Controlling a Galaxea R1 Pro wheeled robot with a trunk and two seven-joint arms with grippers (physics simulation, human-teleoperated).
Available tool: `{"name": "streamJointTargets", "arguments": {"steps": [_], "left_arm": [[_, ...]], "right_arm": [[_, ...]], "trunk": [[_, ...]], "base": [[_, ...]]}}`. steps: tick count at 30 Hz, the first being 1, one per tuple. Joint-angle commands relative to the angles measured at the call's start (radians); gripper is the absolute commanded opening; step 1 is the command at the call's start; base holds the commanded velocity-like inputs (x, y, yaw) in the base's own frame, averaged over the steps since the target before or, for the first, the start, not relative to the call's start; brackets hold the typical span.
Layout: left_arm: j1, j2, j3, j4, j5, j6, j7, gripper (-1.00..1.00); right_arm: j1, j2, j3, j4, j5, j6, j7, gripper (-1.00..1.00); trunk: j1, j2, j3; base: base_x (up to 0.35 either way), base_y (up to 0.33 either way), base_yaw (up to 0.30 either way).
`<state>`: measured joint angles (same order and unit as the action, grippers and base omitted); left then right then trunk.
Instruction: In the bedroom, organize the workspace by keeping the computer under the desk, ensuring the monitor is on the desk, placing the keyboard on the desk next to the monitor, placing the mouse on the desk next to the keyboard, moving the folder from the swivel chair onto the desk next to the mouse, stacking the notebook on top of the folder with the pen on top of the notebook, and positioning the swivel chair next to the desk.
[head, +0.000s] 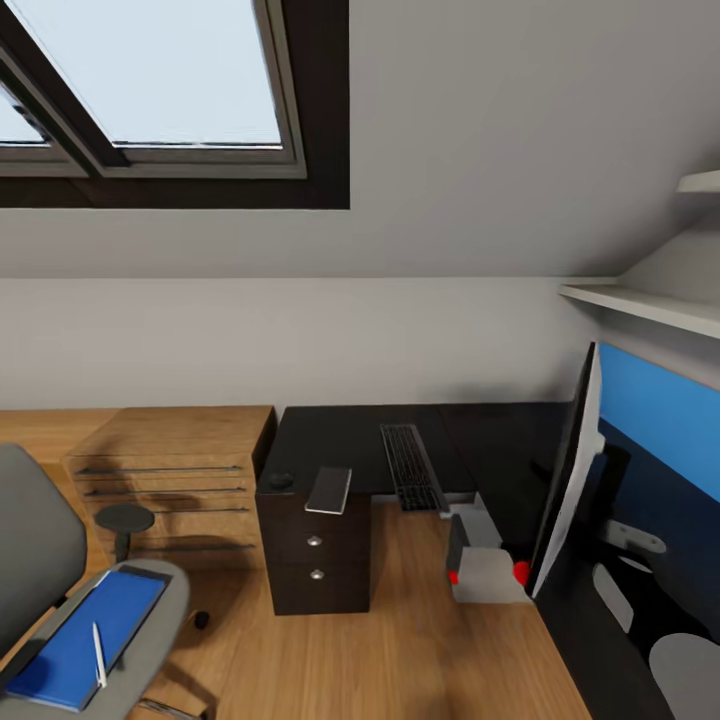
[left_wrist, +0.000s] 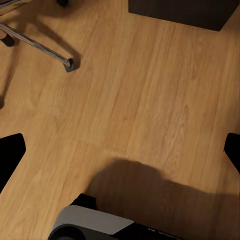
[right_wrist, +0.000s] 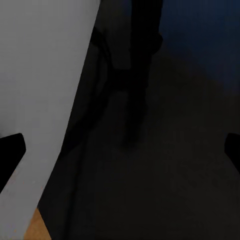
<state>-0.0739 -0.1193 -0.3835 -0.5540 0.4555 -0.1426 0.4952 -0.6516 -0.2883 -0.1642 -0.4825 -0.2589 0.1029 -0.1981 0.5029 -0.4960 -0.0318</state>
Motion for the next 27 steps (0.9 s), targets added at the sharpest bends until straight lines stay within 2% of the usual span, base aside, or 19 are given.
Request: {"name": "streamJointTargets", "arguments": {"steps": [1, 6, 13, 27], "left_arm": [[-0.001, 0.000, -0.008, 0.000, 0.011, -0.007, 0.006, 1.00], [-0.001, 0.000, -0.008, 0.000, 0.011, -0.008, 0.006, 1.00], [-0.001, 0.000, -0.008, 0.001, 0.011, -0.008, 0.005, 1.00], [-0.001, 0.000, -0.008, 0.002, 0.011, -0.008, 0.003, 1.00]], "right_arm": [[0.000, 0.000, 0.001, -0.002, -0.008, 0.005, -0.003, 1.00], [0.000, 0.000, 0.002, -0.002, -0.008, 0.004, -0.003, 1.00], [0.000, 0.000, 0.002, -0.002, -0.008, 0.004, -0.003, 1.00], [-0.001, 0.004, 0.003, -0.002, -0.008, 0.001, -0.003, 1.00]], "trunk": [[0.001, -0.002, -0.002], [0.001, -0.002, -0.002], [0.001, -0.002, -0.002], [0.001, -0.002, -0.002]], "base": [[0.184, 0.000, 0.000], [0.216, 0.000, 0.000], [0.047, 0.000, 0.000], [0.180, 0.000, 0.000]]}}
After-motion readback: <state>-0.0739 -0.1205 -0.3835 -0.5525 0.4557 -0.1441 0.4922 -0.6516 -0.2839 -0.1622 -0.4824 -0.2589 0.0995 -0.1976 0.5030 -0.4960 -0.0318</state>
